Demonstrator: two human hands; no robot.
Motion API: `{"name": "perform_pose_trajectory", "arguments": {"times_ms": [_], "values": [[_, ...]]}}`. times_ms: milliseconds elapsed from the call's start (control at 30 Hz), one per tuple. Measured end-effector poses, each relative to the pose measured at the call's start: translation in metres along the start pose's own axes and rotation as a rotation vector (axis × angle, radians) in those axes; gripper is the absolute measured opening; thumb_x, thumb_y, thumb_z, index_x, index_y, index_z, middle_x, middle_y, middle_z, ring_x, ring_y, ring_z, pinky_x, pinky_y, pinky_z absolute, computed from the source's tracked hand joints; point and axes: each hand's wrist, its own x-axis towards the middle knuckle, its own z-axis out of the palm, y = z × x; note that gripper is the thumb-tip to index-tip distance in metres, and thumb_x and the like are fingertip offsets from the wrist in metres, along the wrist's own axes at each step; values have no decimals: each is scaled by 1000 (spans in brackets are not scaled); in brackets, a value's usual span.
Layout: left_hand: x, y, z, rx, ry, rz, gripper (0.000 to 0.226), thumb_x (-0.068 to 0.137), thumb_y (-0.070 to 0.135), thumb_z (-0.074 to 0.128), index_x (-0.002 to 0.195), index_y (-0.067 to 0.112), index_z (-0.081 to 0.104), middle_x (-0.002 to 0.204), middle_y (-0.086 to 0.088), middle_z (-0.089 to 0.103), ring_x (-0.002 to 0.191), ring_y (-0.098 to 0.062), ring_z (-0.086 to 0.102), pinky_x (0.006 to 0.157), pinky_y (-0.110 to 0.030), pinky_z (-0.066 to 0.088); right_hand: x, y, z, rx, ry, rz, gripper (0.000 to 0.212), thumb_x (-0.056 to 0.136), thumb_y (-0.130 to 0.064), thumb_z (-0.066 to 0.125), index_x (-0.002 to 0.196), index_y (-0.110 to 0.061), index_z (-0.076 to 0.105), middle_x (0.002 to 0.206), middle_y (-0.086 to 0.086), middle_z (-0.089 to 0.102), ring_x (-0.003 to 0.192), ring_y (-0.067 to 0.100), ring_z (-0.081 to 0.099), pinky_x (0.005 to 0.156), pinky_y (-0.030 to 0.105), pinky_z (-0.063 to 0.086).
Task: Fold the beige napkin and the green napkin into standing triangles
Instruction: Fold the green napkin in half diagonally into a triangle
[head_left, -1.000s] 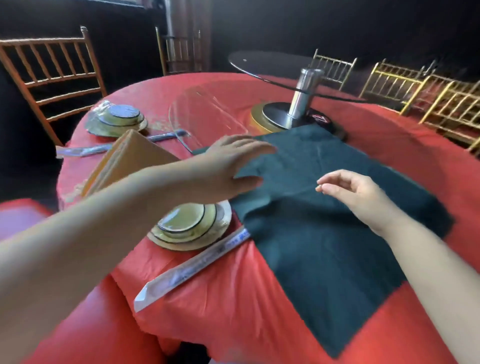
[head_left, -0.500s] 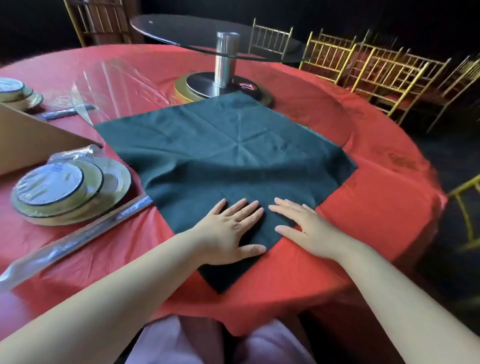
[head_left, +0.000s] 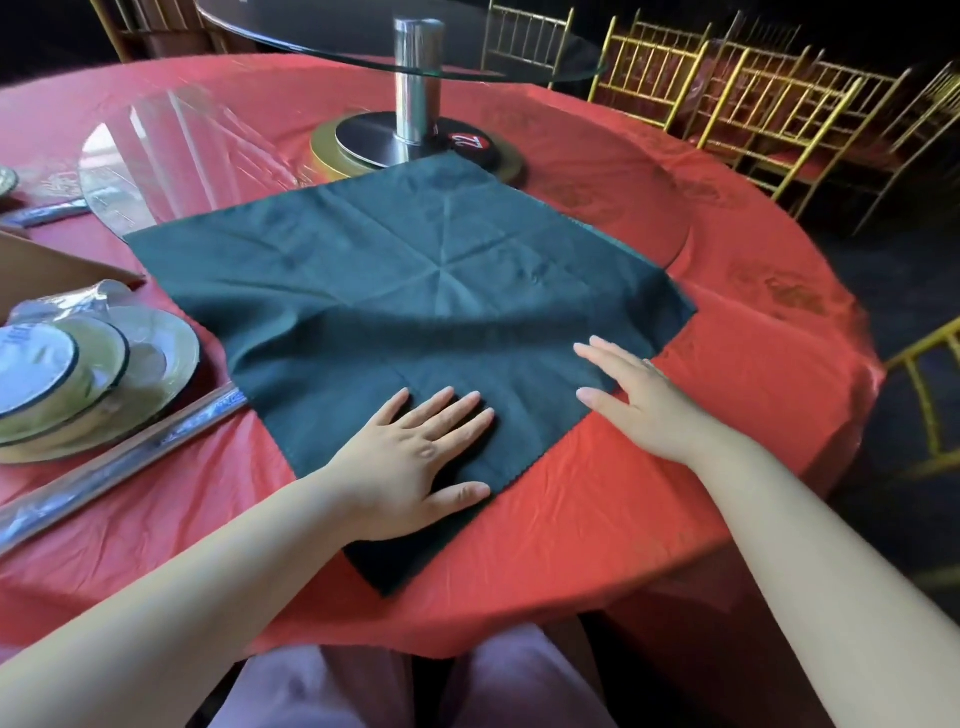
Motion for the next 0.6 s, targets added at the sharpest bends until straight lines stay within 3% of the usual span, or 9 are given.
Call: {"name": "perform_pose_trajectory", "arguments": {"times_ms": [133, 300, 500, 600], "values": [[5, 4, -1, -5, -2, -3, 84, 72, 76, -4, 145, 36, -10, 154, 12, -13, 139, -8, -19, 112, -34, -14, 26, 15, -15, 51, 98, 58, 53, 93, -33, 52, 142, -28, 34, 155, 1, 20, 143, 17, 16, 117, 35, 12], [7, 5, 0, 3, 10, -15, 74, 79, 72, 5, 144, 40, -12, 153, 15, -16, 140, -9, -19, 112, -34, -16, 68, 50, -37, 45, 188, 279, 58, 92, -36, 51, 143, -15, 30, 151, 9, 27, 141, 27, 20, 114, 37, 17], [5, 3, 6, -28, 92, -5, 69, 89, 70, 18, 147, 35, 11, 155, 10, 11, 143, -17, 6, 111, -37, -1, 99, 80, -45, 83, 297, 529, 61, 96, -37, 41, 143, -3, 22, 148, 18, 32, 137, 35, 22, 110, 40, 19], [5, 2, 7, 0, 98, 3, 68, 90, 68, 22, 147, 32, 16, 154, 9, 19, 141, -19, 15, 109, -39, 5, 108, 89, -42, 9, 248, 563, 67, 95, -46, 39, 143, -3, 18, 149, 18, 30, 141, 31, 12, 111, 42, 15]]}}
